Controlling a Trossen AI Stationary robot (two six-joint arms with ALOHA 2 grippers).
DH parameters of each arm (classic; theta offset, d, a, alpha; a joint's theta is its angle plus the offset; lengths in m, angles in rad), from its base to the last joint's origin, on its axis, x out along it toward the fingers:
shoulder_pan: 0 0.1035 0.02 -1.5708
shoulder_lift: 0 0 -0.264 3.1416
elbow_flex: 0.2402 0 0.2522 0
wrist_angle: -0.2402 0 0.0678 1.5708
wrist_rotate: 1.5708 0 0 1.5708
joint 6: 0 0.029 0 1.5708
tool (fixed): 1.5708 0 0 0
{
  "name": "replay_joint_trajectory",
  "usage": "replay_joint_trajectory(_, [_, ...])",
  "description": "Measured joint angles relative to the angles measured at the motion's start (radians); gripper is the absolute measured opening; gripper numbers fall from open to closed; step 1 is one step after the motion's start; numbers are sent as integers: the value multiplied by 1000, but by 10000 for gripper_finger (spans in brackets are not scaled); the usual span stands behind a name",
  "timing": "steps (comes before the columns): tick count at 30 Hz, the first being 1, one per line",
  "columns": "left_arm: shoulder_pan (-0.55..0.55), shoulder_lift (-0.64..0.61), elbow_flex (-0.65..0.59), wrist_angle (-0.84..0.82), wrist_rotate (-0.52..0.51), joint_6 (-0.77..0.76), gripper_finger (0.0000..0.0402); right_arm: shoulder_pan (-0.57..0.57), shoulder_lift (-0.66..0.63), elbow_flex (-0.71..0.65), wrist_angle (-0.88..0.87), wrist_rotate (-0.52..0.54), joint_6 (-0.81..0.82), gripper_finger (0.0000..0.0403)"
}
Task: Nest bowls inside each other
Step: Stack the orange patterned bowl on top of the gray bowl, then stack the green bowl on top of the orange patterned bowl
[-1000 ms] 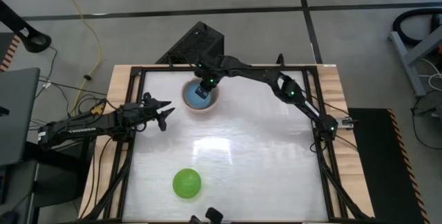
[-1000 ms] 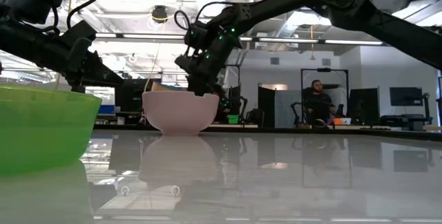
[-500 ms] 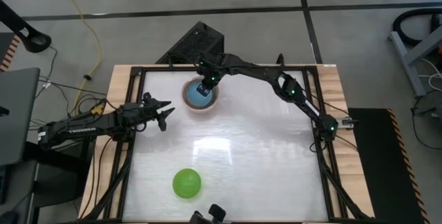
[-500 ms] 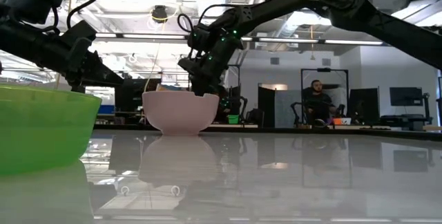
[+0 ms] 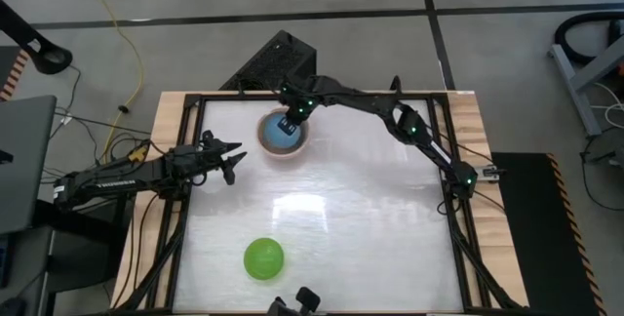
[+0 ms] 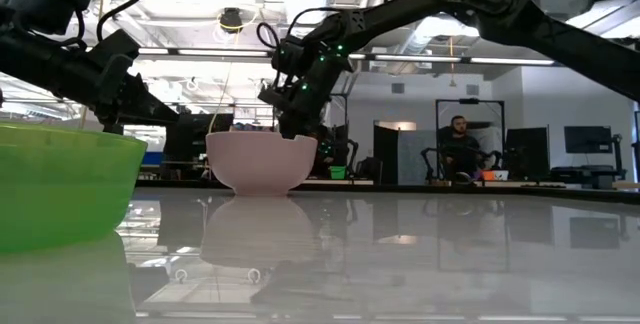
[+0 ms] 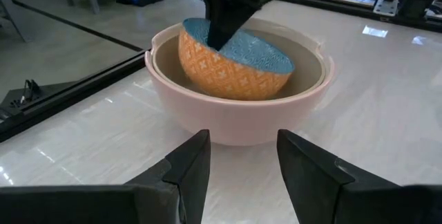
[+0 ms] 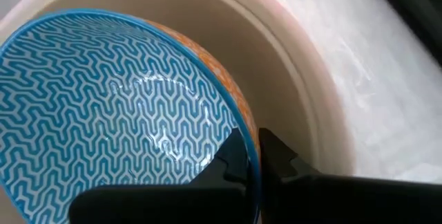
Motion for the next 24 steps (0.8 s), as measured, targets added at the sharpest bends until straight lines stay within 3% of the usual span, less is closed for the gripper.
replay_joint_trajectory(13, [0,0,0,0,0,0,158,13,12,1,-1,3,-9,128])
replay_joint_trajectory(24, [0,0,0,0,0,0,158,3,-15,22,-51,7,-42,160])
